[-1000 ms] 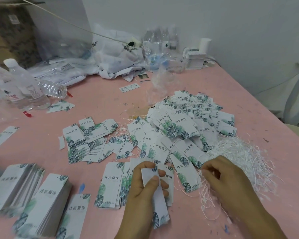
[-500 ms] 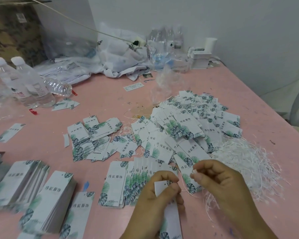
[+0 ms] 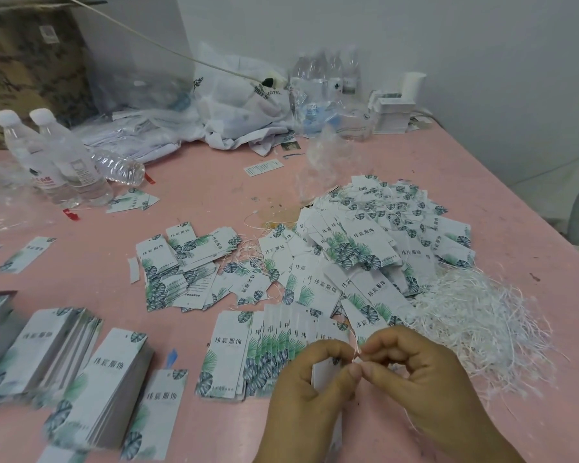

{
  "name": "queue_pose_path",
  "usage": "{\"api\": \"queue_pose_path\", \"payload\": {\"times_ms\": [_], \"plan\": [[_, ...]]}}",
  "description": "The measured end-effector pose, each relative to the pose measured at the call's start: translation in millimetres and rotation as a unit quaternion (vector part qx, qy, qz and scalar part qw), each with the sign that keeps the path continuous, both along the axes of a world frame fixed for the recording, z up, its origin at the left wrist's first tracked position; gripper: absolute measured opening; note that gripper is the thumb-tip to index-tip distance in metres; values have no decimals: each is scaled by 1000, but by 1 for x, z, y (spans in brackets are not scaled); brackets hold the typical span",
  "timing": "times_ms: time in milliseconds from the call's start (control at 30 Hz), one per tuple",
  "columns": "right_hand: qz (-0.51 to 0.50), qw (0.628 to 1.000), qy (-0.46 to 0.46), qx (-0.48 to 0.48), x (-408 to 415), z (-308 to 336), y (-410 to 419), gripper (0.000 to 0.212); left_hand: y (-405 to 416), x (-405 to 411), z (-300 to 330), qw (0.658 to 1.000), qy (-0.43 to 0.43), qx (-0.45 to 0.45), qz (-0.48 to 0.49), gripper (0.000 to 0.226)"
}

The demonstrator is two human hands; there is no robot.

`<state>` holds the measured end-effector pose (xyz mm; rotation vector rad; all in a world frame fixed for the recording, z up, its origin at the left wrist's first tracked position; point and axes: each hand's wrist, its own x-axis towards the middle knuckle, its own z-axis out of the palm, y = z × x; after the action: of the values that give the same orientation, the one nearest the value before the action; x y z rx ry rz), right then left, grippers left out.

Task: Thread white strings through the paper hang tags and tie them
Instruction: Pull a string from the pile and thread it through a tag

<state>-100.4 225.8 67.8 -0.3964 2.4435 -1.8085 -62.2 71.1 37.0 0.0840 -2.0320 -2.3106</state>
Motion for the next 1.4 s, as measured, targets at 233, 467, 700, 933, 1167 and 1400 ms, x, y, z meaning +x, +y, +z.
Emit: {"api": "queue_pose_path", "payload": {"times_ms": [233, 467, 700, 933, 1167, 1400], "plan": [[18, 999, 1, 40, -3, -4, 4, 44, -2, -3, 2, 999, -24, 39, 6, 19], [55, 998, -11, 30, -9, -2, 17, 46, -3, -8, 7, 980, -87, 176, 25, 8], [81, 993, -64, 63, -16, 1, 27, 33, -7, -15, 14, 935, -119, 332, 25, 7], [31, 995, -10, 94, -22, 3, 42, 27, -13, -15, 16, 924, -110, 362, 46, 9], [-51, 991, -89, -87, -25, 13, 52, 17, -11, -13, 15, 943, -71, 310, 95, 14], [-91, 982, -135, -101, -32, 7, 51, 6, -17, -16, 14, 949, -37, 284, 136, 18]]}}
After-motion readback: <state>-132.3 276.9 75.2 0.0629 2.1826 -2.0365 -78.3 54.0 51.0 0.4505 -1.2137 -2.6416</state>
